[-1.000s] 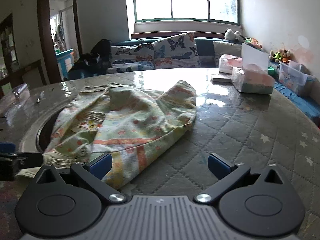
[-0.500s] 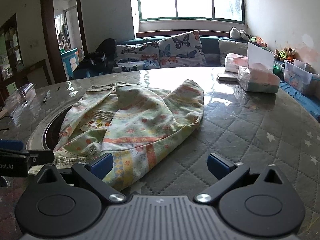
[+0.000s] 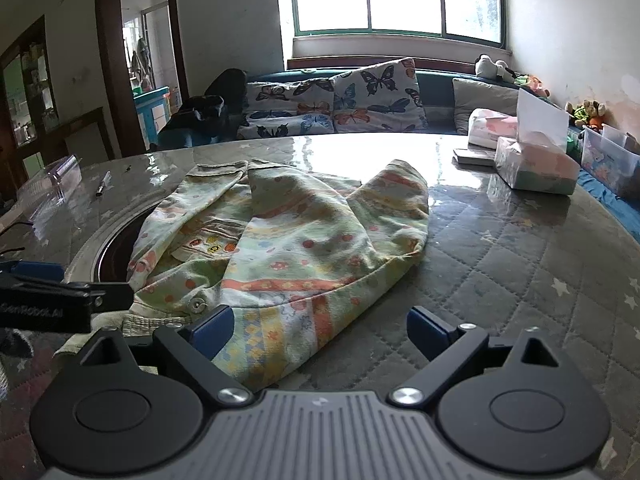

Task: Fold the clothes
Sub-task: 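Move both grippers toward the crumpled green patterned shirt, then close the left gripper on the shirt while the right gripper grasps another edge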

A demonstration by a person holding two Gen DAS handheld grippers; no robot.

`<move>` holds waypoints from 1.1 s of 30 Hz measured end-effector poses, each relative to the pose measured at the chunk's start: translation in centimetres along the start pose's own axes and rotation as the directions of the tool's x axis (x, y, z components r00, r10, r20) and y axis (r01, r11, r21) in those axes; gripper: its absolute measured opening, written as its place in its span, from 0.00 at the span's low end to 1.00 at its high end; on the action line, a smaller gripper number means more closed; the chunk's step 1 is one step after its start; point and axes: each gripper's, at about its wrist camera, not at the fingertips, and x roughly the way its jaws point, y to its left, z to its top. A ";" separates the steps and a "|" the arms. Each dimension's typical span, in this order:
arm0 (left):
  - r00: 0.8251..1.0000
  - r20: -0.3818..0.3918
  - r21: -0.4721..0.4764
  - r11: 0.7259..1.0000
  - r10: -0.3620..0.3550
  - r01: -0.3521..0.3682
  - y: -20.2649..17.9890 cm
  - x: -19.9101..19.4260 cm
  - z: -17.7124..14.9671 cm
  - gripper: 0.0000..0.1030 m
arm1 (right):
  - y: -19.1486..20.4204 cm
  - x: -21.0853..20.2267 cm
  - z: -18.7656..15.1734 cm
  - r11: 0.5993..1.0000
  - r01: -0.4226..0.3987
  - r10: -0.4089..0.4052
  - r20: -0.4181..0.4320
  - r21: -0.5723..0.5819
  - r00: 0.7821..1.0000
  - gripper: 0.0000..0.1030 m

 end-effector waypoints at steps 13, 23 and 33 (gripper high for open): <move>0.999 -0.008 0.034 0.999 0.039 -0.039 -0.6 4.3 3.0 0.69 | 0.2 1.0 0.5 1.000 -0.015 0.015 -0.018 -0.004 1.000 0.88; 0.999 -0.044 0.052 0.998 0.031 -0.029 0.7 5.5 2.2 0.11 | 1.5 1.9 1.1 0.996 -0.051 0.049 -0.023 -0.067 0.999 0.80; 0.999 -0.031 -0.011 1.000 0.023 -0.023 2.3 2.9 1.1 0.03 | 3.9 3.8 1.1 0.979 -0.084 0.076 -0.048 -0.185 0.996 0.61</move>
